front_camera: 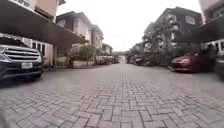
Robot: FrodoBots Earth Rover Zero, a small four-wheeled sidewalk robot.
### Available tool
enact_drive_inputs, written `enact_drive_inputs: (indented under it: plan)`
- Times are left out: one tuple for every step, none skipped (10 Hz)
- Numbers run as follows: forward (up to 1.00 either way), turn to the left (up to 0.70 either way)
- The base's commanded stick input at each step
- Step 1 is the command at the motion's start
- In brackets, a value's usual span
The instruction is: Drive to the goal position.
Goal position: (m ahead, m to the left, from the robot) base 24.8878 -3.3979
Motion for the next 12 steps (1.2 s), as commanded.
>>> enact_drive_inputs:
  plan:
    - [0.70,0.00]
    - [0.70,0.00]
    - [0.70,0.00]
    - [0.70,0.00]
    - [0.70,0.00]
    - [0.70,0.00]
    - [0.70,0.00]
    - [0.70,0.00]
    - [0.70,0.00]
    - [0.70,0.00]
    - [0.70,0.00]
    - [0.70,0.00]
